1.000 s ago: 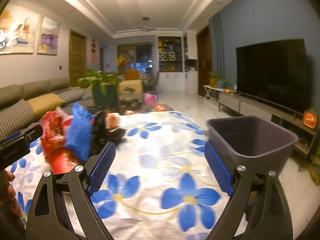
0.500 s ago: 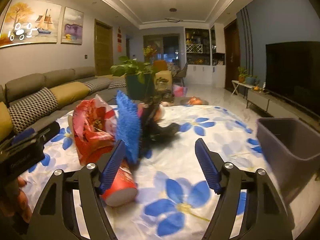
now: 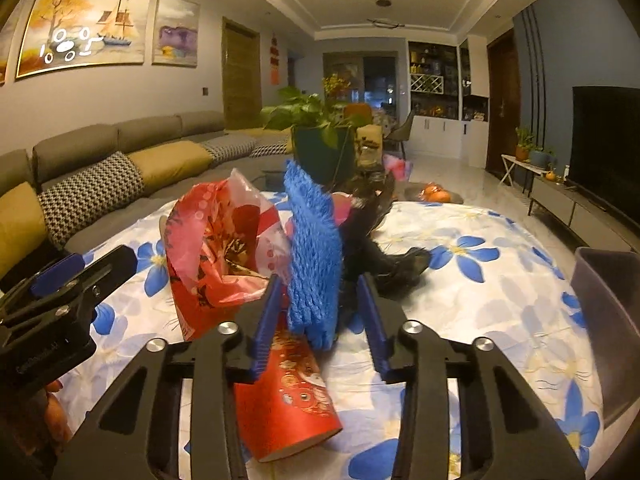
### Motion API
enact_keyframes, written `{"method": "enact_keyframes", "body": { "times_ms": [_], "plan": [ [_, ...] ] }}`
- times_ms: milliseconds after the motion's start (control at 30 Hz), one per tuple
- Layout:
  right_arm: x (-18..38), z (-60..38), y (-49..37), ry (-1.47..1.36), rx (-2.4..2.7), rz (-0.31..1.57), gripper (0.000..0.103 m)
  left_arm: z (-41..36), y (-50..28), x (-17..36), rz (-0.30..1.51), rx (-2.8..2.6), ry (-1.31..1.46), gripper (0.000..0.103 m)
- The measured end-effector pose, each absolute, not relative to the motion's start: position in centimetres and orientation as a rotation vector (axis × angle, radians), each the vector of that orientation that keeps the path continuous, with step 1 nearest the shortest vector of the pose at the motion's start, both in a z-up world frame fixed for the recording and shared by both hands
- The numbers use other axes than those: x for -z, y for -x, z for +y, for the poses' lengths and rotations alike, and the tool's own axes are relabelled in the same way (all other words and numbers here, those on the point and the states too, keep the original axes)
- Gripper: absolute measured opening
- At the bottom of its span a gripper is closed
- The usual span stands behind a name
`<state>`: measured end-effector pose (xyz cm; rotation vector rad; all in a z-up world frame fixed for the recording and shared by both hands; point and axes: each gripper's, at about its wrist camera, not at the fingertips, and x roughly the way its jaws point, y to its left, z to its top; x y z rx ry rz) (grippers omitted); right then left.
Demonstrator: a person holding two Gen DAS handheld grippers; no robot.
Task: Collect trash
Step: 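Grasp the red snack bag with the left tool while the right tool grasps the blue foam net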
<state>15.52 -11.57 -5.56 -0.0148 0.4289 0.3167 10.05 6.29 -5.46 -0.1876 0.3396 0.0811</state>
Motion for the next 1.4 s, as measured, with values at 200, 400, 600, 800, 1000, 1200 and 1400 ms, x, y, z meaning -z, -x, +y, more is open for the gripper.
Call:
{"method": "enact_keyframes", "body": {
  "times_ms": [200,400,600,800,1000,1200,1400],
  "plan": [
    [6.2,-11.4,-16.3,0.007,-0.351,0.458,0.011,5.7,-11.4,5.7,0.349,-0.007,0.195,0.079],
    [6.3,-11.9,-16.1,-0.017,-0.35,0.442,0.008,5.6,-12.9,5.9,0.382,0.066,0.238,0.069],
    [5.7,-12.8,-15.7,-0.034,-0.329,0.418,0.007,4.9,-15.0,6.3,0.43,0.118,0.235,0.031],
    [4.8,-13.8,-14.9,-0.036,-0.299,0.381,0.007,4.5,-15.4,6.2,0.42,0.131,0.244,0.001],
    [3.5,-15.3,-13.8,-0.051,-0.271,0.338,0.007,4.7,-14.4,4.6,0.363,0.119,0.247,0.0],
    [2.4,-17.0,-12.5,-0.064,-0.242,0.299,0.007,4.7,-12.7,2.3,0.287,0.114,0.239,0.0],
    [1.4,-18.8,-11.3,-0.074,-0.203,0.266,0.007,3.7,-11.8,0.7,0.247,0.139,0.222,0.0]
  ]
}}
